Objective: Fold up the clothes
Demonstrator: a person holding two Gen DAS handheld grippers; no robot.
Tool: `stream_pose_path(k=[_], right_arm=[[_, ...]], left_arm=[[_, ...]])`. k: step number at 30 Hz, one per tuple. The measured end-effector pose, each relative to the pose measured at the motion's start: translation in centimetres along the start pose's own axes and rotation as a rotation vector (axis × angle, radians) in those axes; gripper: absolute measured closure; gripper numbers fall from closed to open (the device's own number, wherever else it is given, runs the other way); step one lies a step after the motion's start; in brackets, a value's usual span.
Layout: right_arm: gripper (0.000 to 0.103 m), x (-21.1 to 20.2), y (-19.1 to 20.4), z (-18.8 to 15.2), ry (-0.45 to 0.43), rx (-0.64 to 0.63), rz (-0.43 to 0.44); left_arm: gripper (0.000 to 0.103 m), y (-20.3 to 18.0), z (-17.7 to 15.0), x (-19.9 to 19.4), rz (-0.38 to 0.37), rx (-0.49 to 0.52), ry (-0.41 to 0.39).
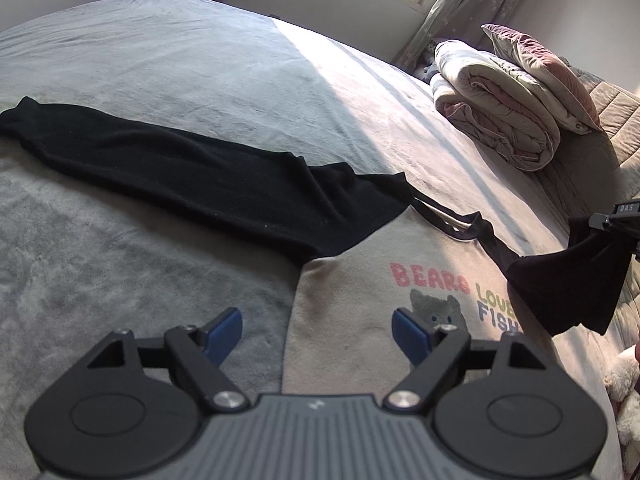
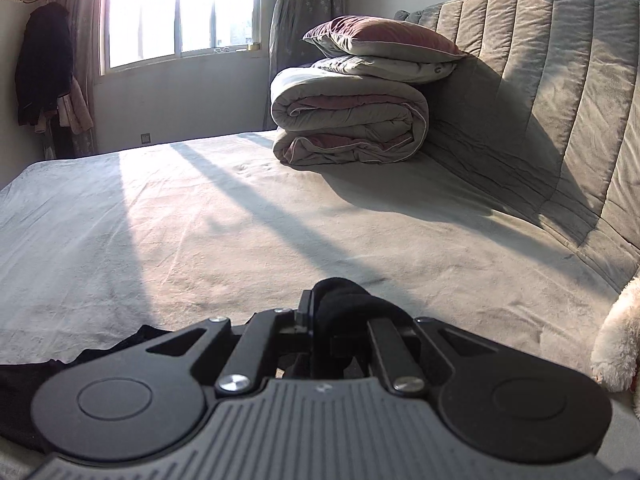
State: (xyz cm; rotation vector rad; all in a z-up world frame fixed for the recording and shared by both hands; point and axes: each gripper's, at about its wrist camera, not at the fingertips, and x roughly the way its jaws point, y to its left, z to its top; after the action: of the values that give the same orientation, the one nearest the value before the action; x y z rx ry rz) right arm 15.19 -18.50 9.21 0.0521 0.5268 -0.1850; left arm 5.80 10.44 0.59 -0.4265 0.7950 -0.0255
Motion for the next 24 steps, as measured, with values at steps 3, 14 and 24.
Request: stream_pose_path(k=[3,14,24], right_arm=[[0.096,0.9,1.2,-1.3,0.029,0.001,0.042],[0.085,4.6,3.5,-6.5,0.233,0.108,0.241],[0.043,4.2,-1.5,-8.0,0.463,0.312,0.472]], left_arm=[[0.020,-0.1,0.0,-0.1,-0.017,0.001,0.003],[0.020,-1.2,-0.7,0.5,-0.051,0.109,0.027],[0.019,-1.6,-1.3,1.0,-0.203,0.199,0.083]])
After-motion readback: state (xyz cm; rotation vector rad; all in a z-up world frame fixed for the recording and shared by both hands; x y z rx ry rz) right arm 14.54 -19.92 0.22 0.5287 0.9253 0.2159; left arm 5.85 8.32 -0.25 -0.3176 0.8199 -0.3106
